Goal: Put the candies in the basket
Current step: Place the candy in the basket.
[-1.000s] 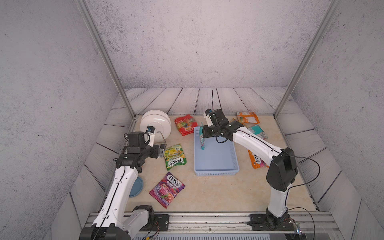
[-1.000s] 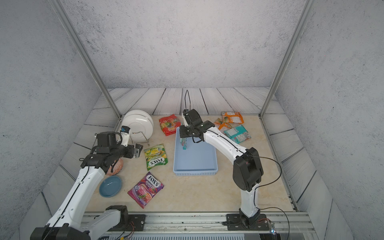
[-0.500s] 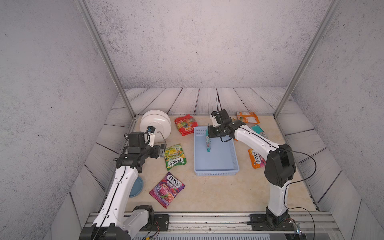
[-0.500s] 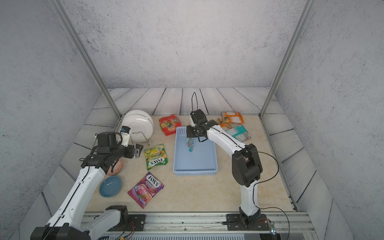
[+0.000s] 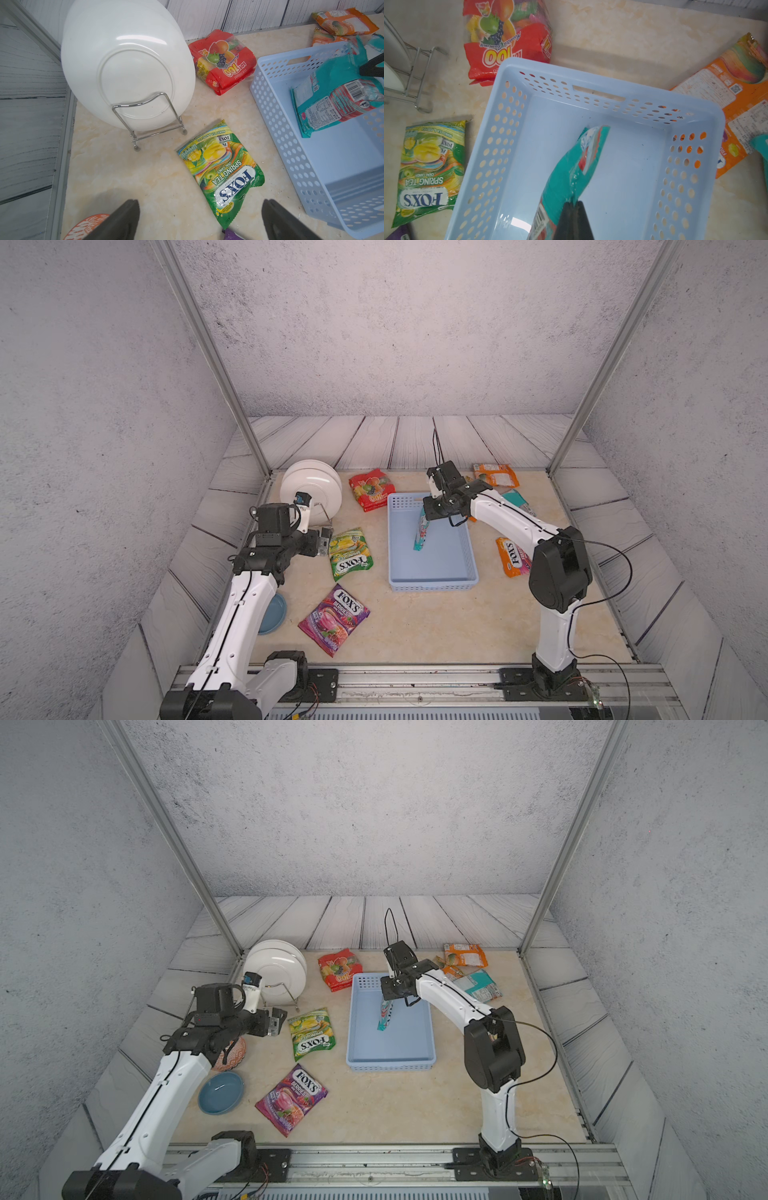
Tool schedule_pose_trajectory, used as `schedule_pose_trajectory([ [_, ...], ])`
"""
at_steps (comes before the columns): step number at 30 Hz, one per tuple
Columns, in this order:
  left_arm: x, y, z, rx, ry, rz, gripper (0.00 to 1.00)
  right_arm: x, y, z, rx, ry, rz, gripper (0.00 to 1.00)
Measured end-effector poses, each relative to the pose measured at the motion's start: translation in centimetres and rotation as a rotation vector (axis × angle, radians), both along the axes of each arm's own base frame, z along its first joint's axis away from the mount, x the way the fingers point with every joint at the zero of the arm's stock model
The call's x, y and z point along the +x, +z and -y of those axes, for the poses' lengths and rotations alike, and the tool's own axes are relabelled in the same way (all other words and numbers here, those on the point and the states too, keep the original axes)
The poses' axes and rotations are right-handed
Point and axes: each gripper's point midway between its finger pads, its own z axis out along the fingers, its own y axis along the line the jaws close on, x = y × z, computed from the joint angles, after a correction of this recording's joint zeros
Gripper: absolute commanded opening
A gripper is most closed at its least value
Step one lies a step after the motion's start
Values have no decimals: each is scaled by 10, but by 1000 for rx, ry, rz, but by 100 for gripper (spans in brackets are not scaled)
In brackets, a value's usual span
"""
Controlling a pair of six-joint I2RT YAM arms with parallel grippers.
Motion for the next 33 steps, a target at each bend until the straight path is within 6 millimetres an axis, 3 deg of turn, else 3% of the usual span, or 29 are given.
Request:
schedule_pose_trajectory([
  [5,0,1,0,0,0,3,98,5,-4,-4,-4,4,-17,0],
  [13,0,1,0,-1,-2,3,98,17,-3,-31,78,30,-53,0],
  [18,0,0,1,-2,-3,2,98,21,-7,-48,122,44,-85,23],
  [25,0,0,0,-1,-1,1,98,9,-16,-45,98,57,-138,35],
  [33,1,-1,0,0,0,-4,98,-21,-64,-24,2,57,-260,53],
])
